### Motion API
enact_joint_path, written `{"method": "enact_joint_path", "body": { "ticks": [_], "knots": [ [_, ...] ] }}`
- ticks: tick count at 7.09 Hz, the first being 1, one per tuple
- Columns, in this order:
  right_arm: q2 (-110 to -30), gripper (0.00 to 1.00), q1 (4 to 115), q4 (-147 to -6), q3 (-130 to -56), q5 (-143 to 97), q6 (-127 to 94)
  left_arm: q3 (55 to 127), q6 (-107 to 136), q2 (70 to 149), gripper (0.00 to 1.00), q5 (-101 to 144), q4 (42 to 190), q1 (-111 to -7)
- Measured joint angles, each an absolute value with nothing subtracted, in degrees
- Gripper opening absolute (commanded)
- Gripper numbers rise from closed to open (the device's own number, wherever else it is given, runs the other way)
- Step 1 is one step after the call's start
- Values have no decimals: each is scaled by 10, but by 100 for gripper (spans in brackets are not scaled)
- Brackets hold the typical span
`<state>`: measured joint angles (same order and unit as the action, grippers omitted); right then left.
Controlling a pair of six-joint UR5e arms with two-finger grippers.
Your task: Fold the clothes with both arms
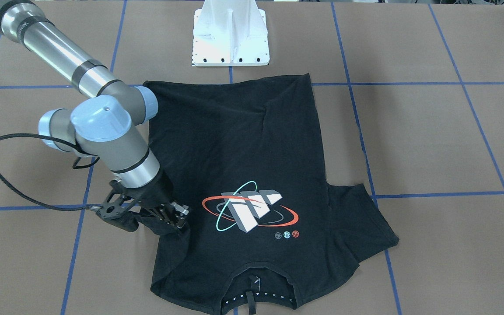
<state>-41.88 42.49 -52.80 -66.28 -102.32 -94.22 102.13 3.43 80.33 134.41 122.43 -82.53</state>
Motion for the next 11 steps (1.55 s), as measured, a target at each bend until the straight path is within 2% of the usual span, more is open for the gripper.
{"method": "enact_joint_path", "body": {
  "ticks": [1,2,4,6,7,9,10,11],
  "knots": [
    [-406,22,409,-528,-645,-998,-943,1021,34,803,100,1344,1224,-825],
    [-392,99,399,-527,-625,-979,-943,1022,34,803,100,1344,1224,-825],
    [-375,100,391,-528,-600,-959,-943,1019,35,810,100,1344,1227,-825],
    [-384,100,388,-533,-637,-960,-944,1000,107,865,100,1343,1229,-801],
    [-409,100,384,-548,-688,-967,-946,988,174,908,99,1342,1230,-774],
    [-499,100,380,-590,-840,-1009,-946,927,273,1010,98,1341,1232,-721],
    [-554,100,380,-599,-919,-1028,-946,877,291,1063,93,1340,1236,-703],
    [-605,100,381,-603,-986,-1038,-946,808,299,1114,84,1338,1263,-690]
  ]
}}
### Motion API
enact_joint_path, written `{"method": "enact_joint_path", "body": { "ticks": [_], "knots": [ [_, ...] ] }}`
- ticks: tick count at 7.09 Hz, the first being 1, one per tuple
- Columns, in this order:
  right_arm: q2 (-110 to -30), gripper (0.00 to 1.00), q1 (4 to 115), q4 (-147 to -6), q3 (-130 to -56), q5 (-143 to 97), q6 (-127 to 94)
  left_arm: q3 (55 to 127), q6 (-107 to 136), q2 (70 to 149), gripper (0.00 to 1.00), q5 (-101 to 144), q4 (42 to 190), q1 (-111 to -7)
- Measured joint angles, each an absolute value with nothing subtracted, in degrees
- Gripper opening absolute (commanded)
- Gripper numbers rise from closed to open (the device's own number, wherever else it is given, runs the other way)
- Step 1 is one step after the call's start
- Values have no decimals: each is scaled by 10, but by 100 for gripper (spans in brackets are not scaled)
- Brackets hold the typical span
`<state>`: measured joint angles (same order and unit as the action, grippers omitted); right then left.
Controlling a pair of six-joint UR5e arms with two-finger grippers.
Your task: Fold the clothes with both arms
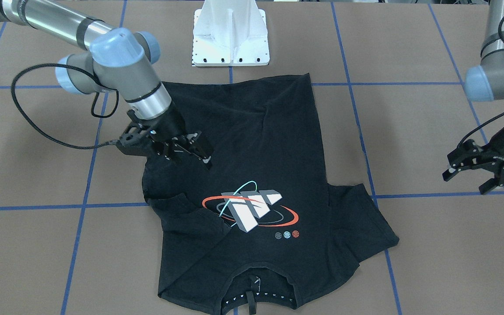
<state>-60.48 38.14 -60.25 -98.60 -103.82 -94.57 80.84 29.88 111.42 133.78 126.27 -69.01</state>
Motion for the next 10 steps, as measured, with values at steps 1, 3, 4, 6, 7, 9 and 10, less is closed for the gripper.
{"method": "enact_joint_path", "body": {
  "ticks": [1,3,4,6,7,9,10],
  "knots": [
    [-642,100,382,-604,-1033,-1044,-946,726,302,1151,75,1321,1330,-675],
    [-688,100,384,-610,-1079,-1047,-945,601,343,1201,61,1247,1456,-635],
    [-703,100,384,-612,-1088,-1048,-944,573,371,1216,60,1221,1478,-614],
    [-714,100,384,-613,-1092,-1047,-942,514,396,1238,55,1206,1525,-594],
    [-715,99,384,-613,-1091,-1045,-942,491,406,1247,54,1205,1543,-586],
    [-713,99,383,-613,-1090,-1043,-941,474,412,1253,19,1204,1553,-577],
    [-712,99,383,-613,-1089,-1043,-941,473,413,1253,0,1204,1553,-576]
  ]
}}
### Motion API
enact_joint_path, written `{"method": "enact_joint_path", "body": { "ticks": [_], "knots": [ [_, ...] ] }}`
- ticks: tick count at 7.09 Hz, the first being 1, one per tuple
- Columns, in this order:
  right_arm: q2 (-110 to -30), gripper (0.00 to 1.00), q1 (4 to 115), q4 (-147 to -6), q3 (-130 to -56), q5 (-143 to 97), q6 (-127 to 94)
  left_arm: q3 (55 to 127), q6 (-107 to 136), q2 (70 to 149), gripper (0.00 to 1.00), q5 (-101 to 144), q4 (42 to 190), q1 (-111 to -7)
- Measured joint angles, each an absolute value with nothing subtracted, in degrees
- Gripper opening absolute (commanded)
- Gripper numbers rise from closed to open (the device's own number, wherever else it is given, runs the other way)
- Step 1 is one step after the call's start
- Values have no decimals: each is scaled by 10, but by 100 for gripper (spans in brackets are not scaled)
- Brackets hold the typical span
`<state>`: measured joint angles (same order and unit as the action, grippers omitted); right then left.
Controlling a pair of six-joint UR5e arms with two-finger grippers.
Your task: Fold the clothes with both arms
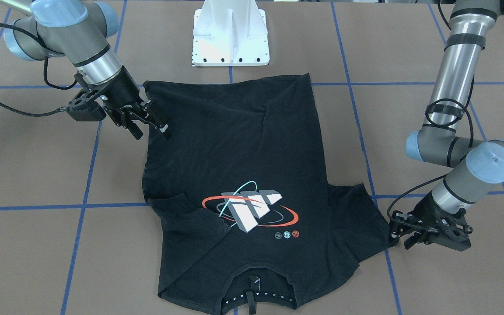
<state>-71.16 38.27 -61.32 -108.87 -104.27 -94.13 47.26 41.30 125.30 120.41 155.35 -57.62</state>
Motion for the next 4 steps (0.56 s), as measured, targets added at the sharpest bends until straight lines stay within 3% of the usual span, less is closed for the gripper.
{"method": "enact_joint_path", "body": {
  "ticks": [4],
  "knots": [
    [-708,99,381,-613,-1085,-1041,-941,478,423,1253,0,1207,1554,-576]
  ]
}}
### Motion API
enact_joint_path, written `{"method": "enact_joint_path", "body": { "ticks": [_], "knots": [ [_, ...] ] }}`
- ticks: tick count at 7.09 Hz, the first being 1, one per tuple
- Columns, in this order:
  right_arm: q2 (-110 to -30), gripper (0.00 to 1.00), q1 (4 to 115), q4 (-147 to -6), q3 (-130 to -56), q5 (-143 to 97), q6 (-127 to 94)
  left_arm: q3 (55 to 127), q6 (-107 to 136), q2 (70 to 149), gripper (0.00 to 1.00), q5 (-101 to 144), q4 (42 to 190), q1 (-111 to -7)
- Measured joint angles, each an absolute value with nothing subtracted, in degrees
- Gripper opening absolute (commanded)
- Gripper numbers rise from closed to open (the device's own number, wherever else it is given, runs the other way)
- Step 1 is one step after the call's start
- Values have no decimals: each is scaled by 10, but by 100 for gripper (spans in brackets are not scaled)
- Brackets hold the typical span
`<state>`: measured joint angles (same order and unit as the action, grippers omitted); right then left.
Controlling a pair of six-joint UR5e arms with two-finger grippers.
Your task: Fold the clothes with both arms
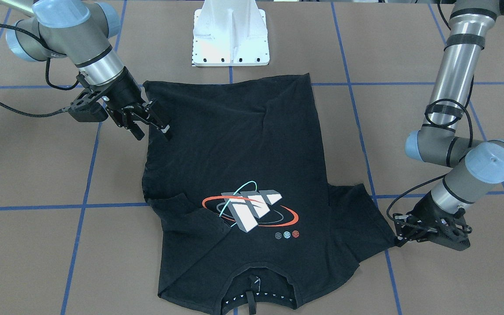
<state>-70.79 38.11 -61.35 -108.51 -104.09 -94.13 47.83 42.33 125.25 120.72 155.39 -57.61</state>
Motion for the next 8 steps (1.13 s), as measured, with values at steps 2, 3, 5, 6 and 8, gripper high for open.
{"method": "enact_joint_path", "body": {
  "ticks": [2,3,5,6,8],
  "knots": [
    [-706,99,381,-613,-1085,-1041,-941,542,484,1252,0,1231,1547,-577],
    [-704,99,380,-613,-1085,-1041,-941,588,528,1253,0,1242,1534,-574],
    [-701,99,381,-615,-1082,-1041,-940,650,634,1270,0,1234,1510,-539],
    [-700,99,382,-616,-1080,-1041,-938,655,673,1292,0,1204,1500,-515],
    [-697,99,383,-616,-1079,-1041,-937,635,698,1329,8,1159,1480,-486]
  ]
}}
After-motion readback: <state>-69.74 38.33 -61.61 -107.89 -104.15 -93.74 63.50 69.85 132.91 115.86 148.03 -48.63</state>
